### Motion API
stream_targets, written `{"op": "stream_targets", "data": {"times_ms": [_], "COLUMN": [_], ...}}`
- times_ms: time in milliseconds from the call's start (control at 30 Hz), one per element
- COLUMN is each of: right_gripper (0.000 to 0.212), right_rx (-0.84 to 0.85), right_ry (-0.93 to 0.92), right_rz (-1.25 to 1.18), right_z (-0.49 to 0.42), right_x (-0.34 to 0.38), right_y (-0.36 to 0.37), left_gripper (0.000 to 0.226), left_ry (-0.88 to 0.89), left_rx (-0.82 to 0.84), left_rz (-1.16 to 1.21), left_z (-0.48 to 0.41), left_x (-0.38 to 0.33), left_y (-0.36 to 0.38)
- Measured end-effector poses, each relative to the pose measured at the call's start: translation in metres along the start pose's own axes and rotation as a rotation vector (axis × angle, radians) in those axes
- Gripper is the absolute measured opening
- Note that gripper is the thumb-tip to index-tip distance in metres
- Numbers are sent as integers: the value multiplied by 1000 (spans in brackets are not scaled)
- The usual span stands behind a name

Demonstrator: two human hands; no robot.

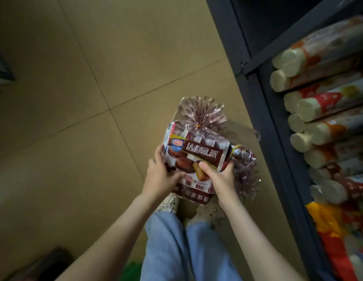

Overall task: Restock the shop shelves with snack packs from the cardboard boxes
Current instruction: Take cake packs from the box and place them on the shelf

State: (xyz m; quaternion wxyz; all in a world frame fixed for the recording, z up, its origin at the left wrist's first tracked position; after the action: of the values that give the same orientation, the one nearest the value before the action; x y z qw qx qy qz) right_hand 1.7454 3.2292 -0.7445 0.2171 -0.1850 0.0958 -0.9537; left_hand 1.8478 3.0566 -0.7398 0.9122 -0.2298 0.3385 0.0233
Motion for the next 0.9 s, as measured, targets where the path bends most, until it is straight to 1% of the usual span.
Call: {"op": "stream_targets", "data": {"times_ms": [67, 100, 200, 233, 333, 400, 433, 467, 600, 667, 800, 900], "right_gripper": [89, 88, 60, 56, 60, 62, 58, 55, 62, 65, 66, 66], "right_rx": [29, 50, 138, 173, 265, 286, 277, 231, -73, -156, -156, -155], "right_ry": [-20, -31, -42, -42, -24, 0, -8, -23, -17, -20, -69, -72], "right_rz": [13, 15, -2, -3, -9, -4, -8, -5, 27, 110, 240, 248], "right_z": [41, 61, 113, 124, 135, 123, 113, 101, 57, 43, 20, -2], "right_x": [26, 39, 77, 86, 95, 83, 75, 66, 19, -3, -31, -38], "right_y": [-17, -26, -49, -55, -63, -62, -61, -63, -79, -79, -50, -19], "left_gripper": [111, 109, 81, 78, 80, 75, 74, 72, 60, 61, 65, 78], "left_ry": [8, 0, -43, -51, -51, -61, -72, -79, -131, -151, -215, -239], "left_rx": [-25, -14, 86, 113, 181, 219, 211, 180, -4, -76, -167, -208], "left_rz": [67, 107, 230, 264, 352, 423, 444, 446, 435, 445, 492, 525], "left_z": [28, 40, 62, 63, 65, 61, 57, 52, 37, 35, 33, 26], "left_x": [-32, -46, -77, -83, -105, -108, -102, -94, -39, -11, 37, 61], "left_y": [-24, -36, -66, -73, -84, -77, -74, -73, -76, -84, -103, -115]}}
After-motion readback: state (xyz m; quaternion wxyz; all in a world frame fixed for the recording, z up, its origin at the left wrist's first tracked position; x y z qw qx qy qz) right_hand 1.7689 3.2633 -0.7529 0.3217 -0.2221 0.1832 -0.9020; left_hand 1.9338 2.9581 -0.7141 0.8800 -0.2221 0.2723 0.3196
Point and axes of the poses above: each hand's wrist, its own z-axis away from the middle knuckle, its own y-axis out of the palm, x = y × z, the point moved 7 cm from there along -z, towards the middle knuckle, and after that the axes turned 11 degrees about y, right-handed, at the moved point
